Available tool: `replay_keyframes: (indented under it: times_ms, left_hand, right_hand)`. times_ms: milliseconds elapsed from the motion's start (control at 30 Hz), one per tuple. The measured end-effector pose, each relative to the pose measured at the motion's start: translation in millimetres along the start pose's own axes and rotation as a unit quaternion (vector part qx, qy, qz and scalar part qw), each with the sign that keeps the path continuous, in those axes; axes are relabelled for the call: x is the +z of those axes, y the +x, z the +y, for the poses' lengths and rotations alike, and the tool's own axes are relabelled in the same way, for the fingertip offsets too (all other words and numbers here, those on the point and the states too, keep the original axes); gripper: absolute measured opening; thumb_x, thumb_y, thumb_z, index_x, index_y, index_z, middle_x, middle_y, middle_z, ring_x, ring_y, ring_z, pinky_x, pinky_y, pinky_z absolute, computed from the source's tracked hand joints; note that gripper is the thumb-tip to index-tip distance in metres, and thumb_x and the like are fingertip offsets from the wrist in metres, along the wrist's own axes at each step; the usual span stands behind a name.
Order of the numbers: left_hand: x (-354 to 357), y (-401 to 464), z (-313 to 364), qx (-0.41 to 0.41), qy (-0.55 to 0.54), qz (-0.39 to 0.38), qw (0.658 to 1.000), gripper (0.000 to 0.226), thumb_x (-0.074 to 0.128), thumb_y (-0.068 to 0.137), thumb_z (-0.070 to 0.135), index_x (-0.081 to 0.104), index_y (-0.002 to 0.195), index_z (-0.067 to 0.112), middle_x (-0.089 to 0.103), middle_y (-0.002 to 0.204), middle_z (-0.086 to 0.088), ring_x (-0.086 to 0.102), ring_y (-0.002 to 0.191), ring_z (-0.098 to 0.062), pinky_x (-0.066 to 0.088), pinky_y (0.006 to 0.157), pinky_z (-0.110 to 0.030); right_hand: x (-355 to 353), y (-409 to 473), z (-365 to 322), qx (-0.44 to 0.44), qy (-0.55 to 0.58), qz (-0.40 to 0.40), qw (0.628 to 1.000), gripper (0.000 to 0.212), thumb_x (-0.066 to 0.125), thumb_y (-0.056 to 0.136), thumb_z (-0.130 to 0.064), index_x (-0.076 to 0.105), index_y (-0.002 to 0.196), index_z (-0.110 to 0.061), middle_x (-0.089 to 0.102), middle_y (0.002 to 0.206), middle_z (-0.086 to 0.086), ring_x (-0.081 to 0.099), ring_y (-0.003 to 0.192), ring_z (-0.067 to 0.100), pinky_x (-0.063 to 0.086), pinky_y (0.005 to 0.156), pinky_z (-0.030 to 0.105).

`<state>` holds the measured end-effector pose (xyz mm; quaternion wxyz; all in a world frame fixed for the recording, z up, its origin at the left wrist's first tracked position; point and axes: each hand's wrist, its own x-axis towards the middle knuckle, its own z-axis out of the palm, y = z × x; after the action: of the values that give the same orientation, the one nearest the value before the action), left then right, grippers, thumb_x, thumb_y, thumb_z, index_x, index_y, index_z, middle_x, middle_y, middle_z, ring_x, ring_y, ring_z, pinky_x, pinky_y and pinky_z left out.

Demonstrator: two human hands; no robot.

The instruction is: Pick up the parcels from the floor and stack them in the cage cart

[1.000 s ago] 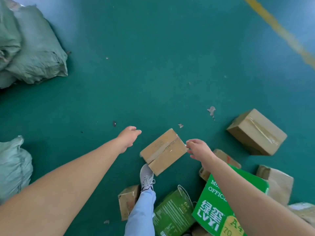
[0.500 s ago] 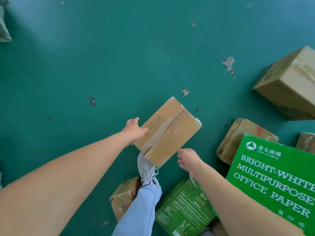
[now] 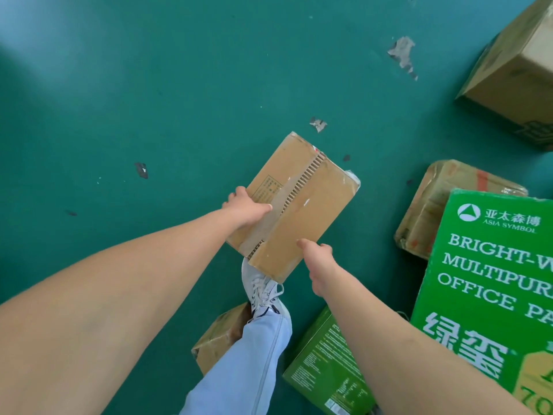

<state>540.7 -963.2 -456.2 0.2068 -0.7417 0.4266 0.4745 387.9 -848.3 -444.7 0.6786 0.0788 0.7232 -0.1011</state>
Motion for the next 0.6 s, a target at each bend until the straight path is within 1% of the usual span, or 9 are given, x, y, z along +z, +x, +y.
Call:
replay_keyframes:
  times_ms: [67, 133, 200, 267, 300, 333, 400, 500, 600]
  left_hand:
    - [6, -3, 5, 0.021, 0.012, 0.001, 1.0, 0.091, 0.068, 0.087, 0.058, 0.024, 0.156, 0.019, 0.037, 0.154, -0.009, 0.042, 0.139, -0.035, 0.037, 0.115, -0.055]
    - [10, -12, 15, 0.054, 0.037, 0.016, 0.998, 0.09, 0.068, 0.085, 0.06, 0.025, 0.156, 0.024, 0.038, 0.152, -0.007, 0.041, 0.139, -0.034, 0.035, 0.116, -0.057]
    - [8, -26, 32, 0.082, 0.037, 0.021, 0.996, 0.083, 0.067, 0.088, 0.056, 0.027, 0.155, 0.026, 0.038, 0.15, -0.006, 0.041, 0.137, -0.032, 0.035, 0.115, -0.055]
    - [6, -54, 52, 0.107, 0.015, 0.001, 0.994, 0.076, 0.066, 0.092, 0.051, 0.029, 0.154, 0.026, 0.04, 0.147, -0.006, 0.047, 0.13, -0.029, 0.039, 0.112, -0.049]
    - [3, -69, 60, 0.117, -0.003, -0.009, 0.993, 0.074, 0.065, 0.094, 0.049, 0.029, 0.154, 0.026, 0.041, 0.146, -0.005, 0.049, 0.126, -0.027, 0.041, 0.109, -0.046]
    - [0, -88, 71, 0.126, -0.021, -0.019, 0.992, 0.074, 0.065, 0.095, 0.048, 0.028, 0.155, 0.028, 0.044, 0.145, -0.003, 0.051, 0.122, -0.025, 0.043, 0.106, -0.043]
    - [-7, -138, 95, 0.141, -0.055, -0.043, 0.988, 0.076, 0.064, 0.097, 0.045, 0.022, 0.159, 0.032, 0.05, 0.141, 0.005, 0.054, 0.12, -0.022, 0.042, 0.101, -0.038]
    - [-17, -221, 135, 0.171, -0.082, -0.074, 0.979, 0.078, 0.063, 0.1, 0.04, 0.015, 0.162, 0.034, 0.048, 0.14, 0.009, 0.05, 0.118, -0.017, 0.036, 0.096, -0.033]
    - [-26, -321, 176, 0.22, -0.061, -0.108, 0.968, 0.082, 0.068, 0.098, 0.036, 0.015, 0.16, 0.032, 0.048, 0.141, 0.009, 0.048, 0.119, -0.015, 0.036, 0.098, -0.034]
  right_hand:
    - [-5, 4, 6, 0.0, 0.01, -0.029, 1.0, 0.09, 0.065, 0.099, -0.044, 0.009, 0.163, -0.015, 0.027, 0.167, 0.007, 0.031, 0.15, 0.032, 0.027, 0.119, 0.047]
    - [-17, -2, 6, -0.026, 0.031, -0.023, 0.999, 0.092, 0.065, 0.099, -0.046, 0.005, 0.164, -0.016, 0.03, 0.166, 0.005, 0.03, 0.15, 0.029, 0.023, 0.121, 0.048]
    - [-34, -13, 3, -0.063, 0.062, -0.007, 0.996, 0.088, 0.064, 0.1, -0.045, 0.009, 0.162, -0.018, 0.041, 0.157, 0.001, 0.042, 0.135, 0.024, 0.028, 0.116, 0.045]
    - [-59, -38, -3, -0.1, 0.1, 0.013, 0.99, 0.086, 0.066, 0.099, -0.044, 0.01, 0.16, -0.022, 0.05, 0.146, -0.003, 0.05, 0.116, 0.019, 0.04, 0.1, 0.036]
    - [-72, -53, -7, -0.117, 0.112, 0.025, 0.987, 0.085, 0.066, 0.099, -0.043, 0.01, 0.16, -0.024, 0.052, 0.141, -0.004, 0.054, 0.112, 0.018, 0.045, 0.094, 0.034]
    - [-88, -68, -12, -0.131, 0.123, 0.035, 0.983, 0.086, 0.067, 0.098, -0.042, 0.011, 0.16, -0.026, 0.053, 0.139, -0.004, 0.056, 0.112, 0.019, 0.047, 0.092, 0.035]
    - [-122, -113, -21, -0.163, 0.129, 0.048, 0.977, 0.086, 0.069, 0.097, -0.041, 0.013, 0.162, -0.029, 0.053, 0.144, -0.004, 0.056, 0.118, 0.021, 0.046, 0.101, 0.039]
    - [-174, -184, -25, -0.199, 0.136, 0.058, 0.969, 0.086, 0.072, 0.095, -0.041, 0.019, 0.162, -0.03, 0.052, 0.148, -0.006, 0.055, 0.125, 0.021, 0.043, 0.11, 0.041]
    - [-221, -275, -19, -0.238, 0.147, 0.087, 0.956, 0.084, 0.073, 0.094, -0.04, 0.022, 0.16, -0.033, 0.054, 0.14, -0.005, 0.057, 0.121, 0.022, 0.047, 0.106, 0.043]
